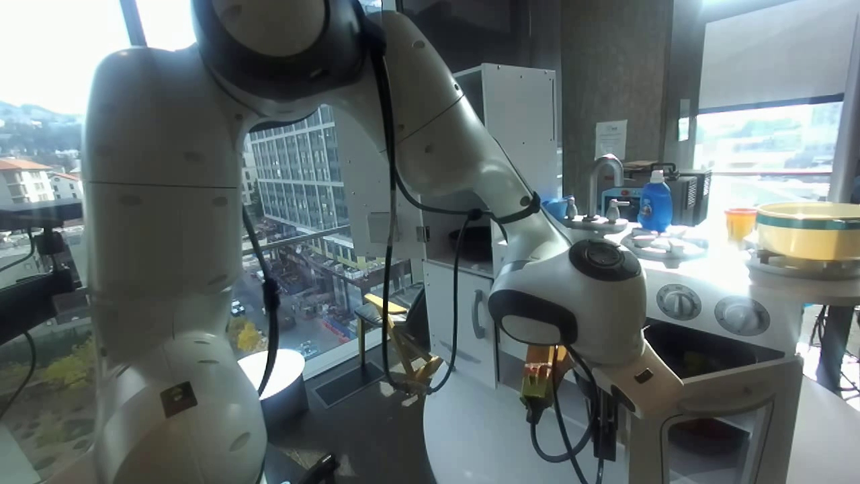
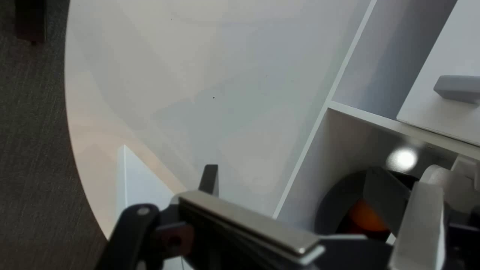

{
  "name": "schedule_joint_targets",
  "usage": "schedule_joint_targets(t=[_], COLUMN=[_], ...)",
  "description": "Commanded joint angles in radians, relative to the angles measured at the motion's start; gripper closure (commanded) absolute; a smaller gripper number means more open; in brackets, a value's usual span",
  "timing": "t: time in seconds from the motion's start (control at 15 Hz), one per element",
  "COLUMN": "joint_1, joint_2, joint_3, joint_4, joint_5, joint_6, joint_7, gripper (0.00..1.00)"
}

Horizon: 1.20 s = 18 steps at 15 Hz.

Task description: Open the oven then remove the bowl from the oven and close the door.

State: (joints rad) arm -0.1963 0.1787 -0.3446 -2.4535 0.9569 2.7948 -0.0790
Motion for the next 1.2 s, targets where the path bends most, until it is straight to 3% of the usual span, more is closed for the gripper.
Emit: schedule_joint_targets(t=[0.0, 0.33, 0.53, 0.8, 1.13], joint_1=[0.001, -0.002, -0.003, -0.011, 0.001], joint_2=[0.001, 0.005, 0.021, 0.036, 0.194], joint_3=[0.028, 0.089, 0.091, 0.034, -0.037], joint_4=[-0.025, -0.001, 0.068, 0.183, 0.24], joint_5=[0.153, 0.555, 0.74, 0.963, 1.335], joint_6=[0.105, 0.345, 0.419, 0.252, 0.027], joint_7=[-0.021, -0.17, -0.293, -0.599, -0.927], gripper=[0.0, 0.0, 0.0, 0.0, 0.0])
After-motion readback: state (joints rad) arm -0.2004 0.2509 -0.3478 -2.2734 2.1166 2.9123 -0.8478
